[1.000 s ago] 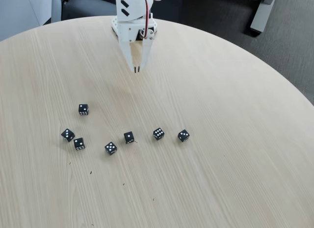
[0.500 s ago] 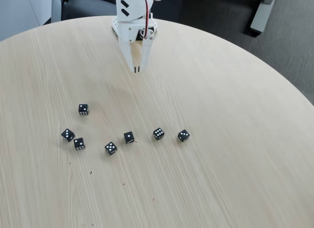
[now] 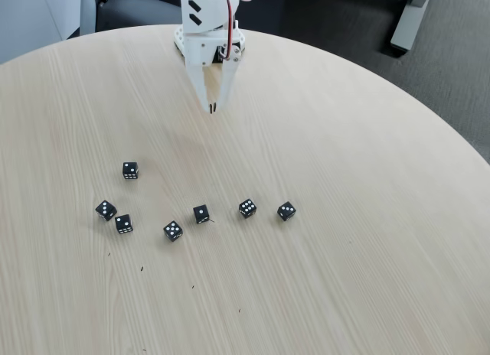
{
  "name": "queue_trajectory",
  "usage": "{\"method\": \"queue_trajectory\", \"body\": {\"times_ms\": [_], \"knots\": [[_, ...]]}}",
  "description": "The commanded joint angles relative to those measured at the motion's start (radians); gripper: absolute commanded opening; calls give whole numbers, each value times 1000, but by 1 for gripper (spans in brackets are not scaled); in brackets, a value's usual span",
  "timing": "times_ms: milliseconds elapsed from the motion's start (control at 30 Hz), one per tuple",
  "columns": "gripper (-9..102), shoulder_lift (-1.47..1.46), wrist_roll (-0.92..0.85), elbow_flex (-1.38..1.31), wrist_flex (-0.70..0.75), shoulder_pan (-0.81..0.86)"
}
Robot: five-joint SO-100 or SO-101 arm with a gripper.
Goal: Pick up the dice with number 6
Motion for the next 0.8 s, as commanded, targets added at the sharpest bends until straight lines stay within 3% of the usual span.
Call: {"method": "queue_trajectory", "body": {"times_ms": [0, 300, 500, 767], "knots": [[0, -2, 0, -12, 2, 9], [0, -411, 63, -146, -14, 12], [0, -782, 233, -416, -129, 12], [0, -945, 341, -779, -135, 11]]}}
